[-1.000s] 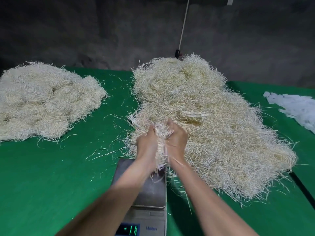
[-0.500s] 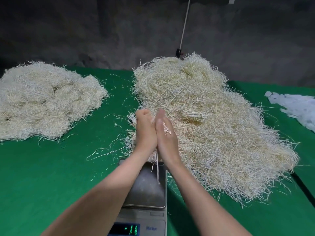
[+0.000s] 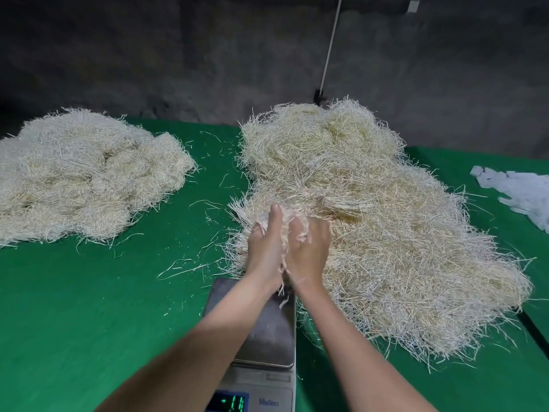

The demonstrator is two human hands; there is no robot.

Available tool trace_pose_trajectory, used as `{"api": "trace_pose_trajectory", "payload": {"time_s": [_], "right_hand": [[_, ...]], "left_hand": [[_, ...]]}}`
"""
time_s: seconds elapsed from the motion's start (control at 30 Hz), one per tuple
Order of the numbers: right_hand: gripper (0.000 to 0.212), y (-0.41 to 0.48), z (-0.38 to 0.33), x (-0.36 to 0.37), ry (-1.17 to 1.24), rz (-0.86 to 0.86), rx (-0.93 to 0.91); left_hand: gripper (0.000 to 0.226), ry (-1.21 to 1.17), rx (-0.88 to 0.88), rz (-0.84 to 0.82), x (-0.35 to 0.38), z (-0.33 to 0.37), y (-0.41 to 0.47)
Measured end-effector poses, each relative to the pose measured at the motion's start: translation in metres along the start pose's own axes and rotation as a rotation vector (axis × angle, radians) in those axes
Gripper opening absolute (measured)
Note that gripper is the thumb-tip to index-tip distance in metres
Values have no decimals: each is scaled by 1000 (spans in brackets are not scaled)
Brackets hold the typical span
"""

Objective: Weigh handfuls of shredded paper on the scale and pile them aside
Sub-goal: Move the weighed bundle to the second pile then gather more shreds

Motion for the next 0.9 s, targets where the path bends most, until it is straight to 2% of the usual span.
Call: {"api": "trace_pose_trajectory", "payload": {"time_s": [0.07, 0.13, 0.2, 0.33, 0.47, 0.53, 0.6, 0.67, 0.77, 0.8, 0.87, 0.9], "right_hand": [[35, -22, -13, 12, 64, -22, -81], [36, -14, -9, 13, 108, -47, 5], [40, 8, 1, 0, 192, -46, 96], [39, -17, -11, 0, 259, 19, 81], [41, -2, -6, -1, 270, -64, 162], [34, 8, 1, -8, 303, -70, 206], [37, -11, -3, -3, 335, -40, 227], [41, -28, -15, 7, 291, -39, 186], [32, -15, -4, 6, 233, -135, 200], [25, -8, 3, 1, 161, -176, 203], [12, -2, 10, -6, 143, -255, 180], [22, 0, 11, -8, 228, -286, 183]], "left_hand": [[42, 53, 76, 196, -15, 16, 9], [35, 89, 65, 243, -17, 15, 8], [38, 172, 29, 182, -8, 4, 2], [44, 241, 40, 80, -3, 22, 7], [51, 186, -11, 195, -14, 8, 1], [42, 148, -60, 179, -11, -6, -4], [32, 155, 7, 164, -12, 7, -1], [41, 146, 76, 211, -21, 16, 6], [40, 239, 30, 189, -23, 6, 5], [40, 316, 56, 177, -22, 7, 4], [36, 567, 269, 177, -23, 30, 4], [30, 672, 413, 151, -20, 45, 1]]}}
Point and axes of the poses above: each hand's wrist, its own y-axis towards the middle knuckle, its own x-axis out of the palm, z = x × y, the point moved 8 cm from there along y, towards the middle knuckle
